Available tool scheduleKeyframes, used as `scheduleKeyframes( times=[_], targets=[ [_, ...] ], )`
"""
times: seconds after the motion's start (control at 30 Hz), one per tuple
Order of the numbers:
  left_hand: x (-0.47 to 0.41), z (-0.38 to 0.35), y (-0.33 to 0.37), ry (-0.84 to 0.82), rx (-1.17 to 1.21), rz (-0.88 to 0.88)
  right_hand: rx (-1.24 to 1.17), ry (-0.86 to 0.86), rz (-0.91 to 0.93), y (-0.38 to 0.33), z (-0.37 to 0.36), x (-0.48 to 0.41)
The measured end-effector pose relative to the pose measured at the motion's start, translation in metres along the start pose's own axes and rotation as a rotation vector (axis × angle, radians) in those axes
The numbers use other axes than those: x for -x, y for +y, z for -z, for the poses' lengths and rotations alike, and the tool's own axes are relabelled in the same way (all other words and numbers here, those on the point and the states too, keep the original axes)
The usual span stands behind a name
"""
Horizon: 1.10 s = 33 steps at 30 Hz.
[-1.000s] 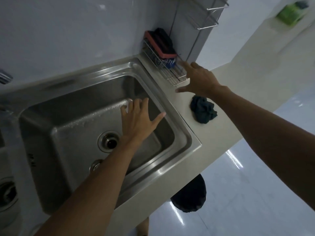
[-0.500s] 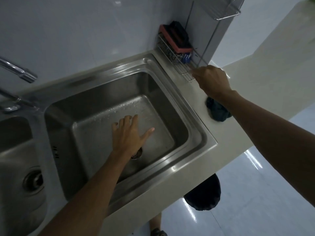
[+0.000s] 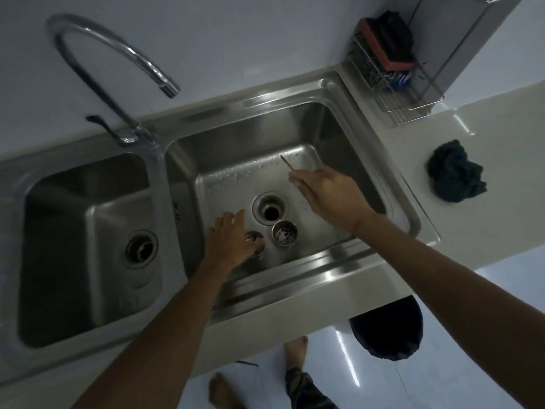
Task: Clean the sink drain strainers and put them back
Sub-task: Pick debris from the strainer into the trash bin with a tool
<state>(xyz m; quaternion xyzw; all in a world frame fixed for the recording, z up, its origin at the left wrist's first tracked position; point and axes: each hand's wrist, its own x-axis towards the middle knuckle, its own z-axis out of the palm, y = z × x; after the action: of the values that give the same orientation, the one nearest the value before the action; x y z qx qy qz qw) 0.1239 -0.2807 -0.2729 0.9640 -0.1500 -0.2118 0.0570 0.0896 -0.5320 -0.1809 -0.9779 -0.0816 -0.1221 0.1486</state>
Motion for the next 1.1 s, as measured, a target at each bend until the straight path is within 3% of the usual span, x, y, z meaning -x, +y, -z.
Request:
scheduleKeyframes(
  times=[0.33,0.53,0.73,0.83,0.93,1.1],
  targets=[
    [-0.009,-0.042,-0.01,-0.292,-0.035,-0.006,-0.312,-0.381,0.009,-0.036,-0.098,0.014],
    [-0.026,-0.049,-0.013,-0.239,-0.005,-0.017,-0.48,-0.171,-0.106,-0.029,-0.099,0.012],
    [-0.007,-0.018,-0.009,-0.038,0.186,0.021,-0.665,-0.022,-0.272,-0.031,-0.075,0.013],
    [0.007,0.006,-0.003,0.018,0.324,0.014,-0.932,0.038,-0.473,-0.04,-0.056,0.016],
    [0.022,0.031,0.01,0.092,0.396,-0.062,-1.141,0.202,-0.6,-0.049,-0.028,0.029],
    [0.057,0.063,0.058,0.225,0.449,-0.259,-1.135,0.436,-0.65,-0.062,0.03,0.076]
  ],
)
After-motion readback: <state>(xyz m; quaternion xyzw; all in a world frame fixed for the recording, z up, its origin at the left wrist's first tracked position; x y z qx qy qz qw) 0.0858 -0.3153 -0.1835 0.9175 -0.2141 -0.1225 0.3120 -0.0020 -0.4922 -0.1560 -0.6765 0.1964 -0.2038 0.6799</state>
